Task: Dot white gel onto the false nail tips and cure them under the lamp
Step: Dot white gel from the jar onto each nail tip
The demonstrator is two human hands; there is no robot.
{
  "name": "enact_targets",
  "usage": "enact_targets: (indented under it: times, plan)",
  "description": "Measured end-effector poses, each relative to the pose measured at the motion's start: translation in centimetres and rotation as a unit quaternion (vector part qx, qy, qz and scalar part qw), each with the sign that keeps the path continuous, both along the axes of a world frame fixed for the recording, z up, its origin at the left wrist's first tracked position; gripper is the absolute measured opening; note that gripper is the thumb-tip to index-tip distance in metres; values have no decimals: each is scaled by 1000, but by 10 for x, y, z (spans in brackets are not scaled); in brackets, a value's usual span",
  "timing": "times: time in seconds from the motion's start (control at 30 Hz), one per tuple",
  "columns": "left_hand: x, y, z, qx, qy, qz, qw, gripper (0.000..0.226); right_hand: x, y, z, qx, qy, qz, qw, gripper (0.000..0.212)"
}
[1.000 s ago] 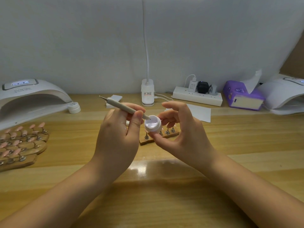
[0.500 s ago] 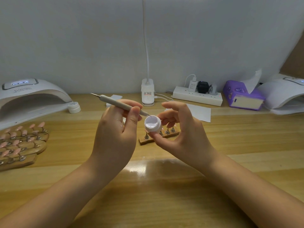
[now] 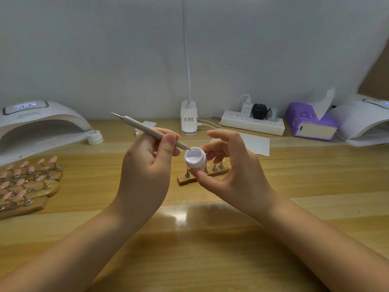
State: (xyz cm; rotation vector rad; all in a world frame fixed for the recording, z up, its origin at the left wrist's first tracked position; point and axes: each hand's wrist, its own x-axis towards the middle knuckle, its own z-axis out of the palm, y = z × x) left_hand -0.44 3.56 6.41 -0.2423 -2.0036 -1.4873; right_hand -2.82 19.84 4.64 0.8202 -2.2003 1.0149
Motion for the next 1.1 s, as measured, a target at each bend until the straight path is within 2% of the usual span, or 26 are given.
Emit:
enact_targets:
  times: [0.17,0.33,1.1]
  plan:
    - [-7,-4,-1,122,-105,-18,987,22,-1,1,0,-6,7,4,1000,71]
    - [-11,-7,-1,170,-159,-24,972,24,-2,1,-1,3,16,1,1000,70]
    - [-5,-6,0,176,-138,-30,974,24,-4,3,-2,-18,10,-6,1000,68]
